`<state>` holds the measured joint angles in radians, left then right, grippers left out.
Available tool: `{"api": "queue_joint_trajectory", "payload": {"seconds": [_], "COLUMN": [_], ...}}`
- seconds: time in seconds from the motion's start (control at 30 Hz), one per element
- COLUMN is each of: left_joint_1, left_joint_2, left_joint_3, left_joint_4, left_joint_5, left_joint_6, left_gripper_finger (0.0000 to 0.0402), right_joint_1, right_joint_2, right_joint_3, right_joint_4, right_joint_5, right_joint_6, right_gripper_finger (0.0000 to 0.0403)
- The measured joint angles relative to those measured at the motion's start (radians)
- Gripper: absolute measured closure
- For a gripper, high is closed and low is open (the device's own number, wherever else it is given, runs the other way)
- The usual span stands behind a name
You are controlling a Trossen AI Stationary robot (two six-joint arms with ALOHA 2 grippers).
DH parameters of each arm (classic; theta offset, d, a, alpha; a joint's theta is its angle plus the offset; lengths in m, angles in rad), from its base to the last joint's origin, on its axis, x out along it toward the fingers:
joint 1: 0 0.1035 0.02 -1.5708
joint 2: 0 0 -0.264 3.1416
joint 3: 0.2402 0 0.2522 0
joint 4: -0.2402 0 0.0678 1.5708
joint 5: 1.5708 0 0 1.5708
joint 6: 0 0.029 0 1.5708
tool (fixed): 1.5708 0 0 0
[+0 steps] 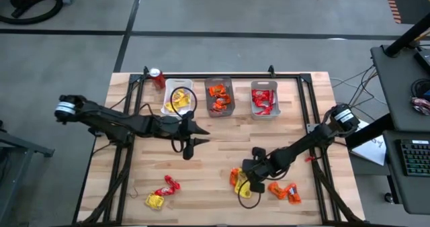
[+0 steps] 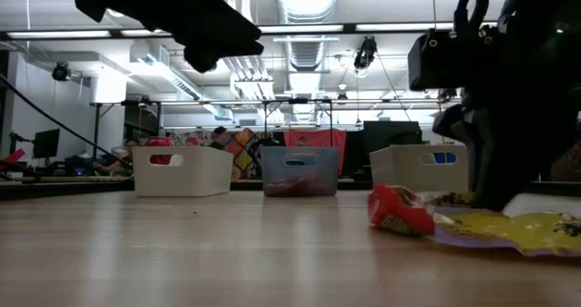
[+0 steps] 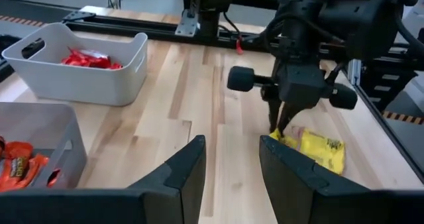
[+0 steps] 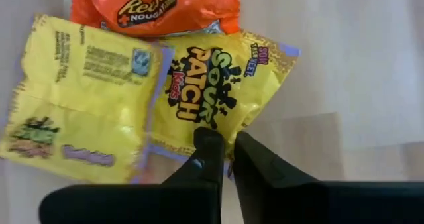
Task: Sort candy
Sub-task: Put the yellow candy into the white bin
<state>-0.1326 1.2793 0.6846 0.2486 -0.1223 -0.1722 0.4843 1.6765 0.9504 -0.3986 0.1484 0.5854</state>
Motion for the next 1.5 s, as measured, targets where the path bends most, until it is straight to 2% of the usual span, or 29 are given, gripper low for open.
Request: {"api": "queue_joint_trajectory", "payload": {"seconds": [0.13, 0.33, 0.47, 0.67, 0.8, 1.0, 1.27, 1.4, 1.5], "left_joint_1": [0.0, 0.0, 0.0, -0.004, -0.005, -0.003, -0.002, -0.002, -0.002], "left_joint_2": [0.029, 0.071, 0.109, 0.203, 0.268, 0.343, 0.405, 0.426, 0.43], "left_joint_3": [0.0, 0.0, 0.0, 0.0, 0.0, 0.0, 0.026, 0.054, 0.061], "left_joint_4": [0.038, 0.156, 0.205, 0.32, 0.38, 0.495, 0.613, 0.608, 0.606], "left_joint_5": [0.012, 0.094, 0.118, 0.118, 0.1, 0.017, 0.008, 0.008, 0.008], "left_joint_6": [-0.022, -0.042, -0.048, -0.055, -0.073, -0.13, -0.127, -0.101, -0.084], "left_gripper_finger": [0.0276, 0.0272, 0.0253, 0.0206, 0.0185, 0.018, 0.019, 0.023, 0.0292], "right_joint_1": [-0.001, 0.0, -0.001, -0.001, 0.0, -0.005, -0.011, -0.012, -0.012], "right_joint_2": [-0.059, -0.154, -0.195, -0.202, -0.202, -0.203, -0.203, -0.203, -0.203], "right_joint_3": [0.0, 0.0, 0.0, 0.019, 0.024, 0.024, 0.024, 0.024, 0.024], "right_joint_4": [-0.062, -0.132, -0.123, -0.066, 0.019, 0.084, 0.105, 0.131, 0.135], "right_joint_5": [0.075, 0.219, 0.383, 0.688, 0.788, 0.819, 0.821, 0.82, 0.817], "right_joint_6": [-0.004, -0.01, -0.061, -0.219, -0.34, -0.446, -0.45, -0.462, -0.472], "right_gripper_finger": [0.039, 0.0391, 0.0391, 0.0391, 0.0391, 0.0391, 0.0391, 0.0391, 0.039]}}
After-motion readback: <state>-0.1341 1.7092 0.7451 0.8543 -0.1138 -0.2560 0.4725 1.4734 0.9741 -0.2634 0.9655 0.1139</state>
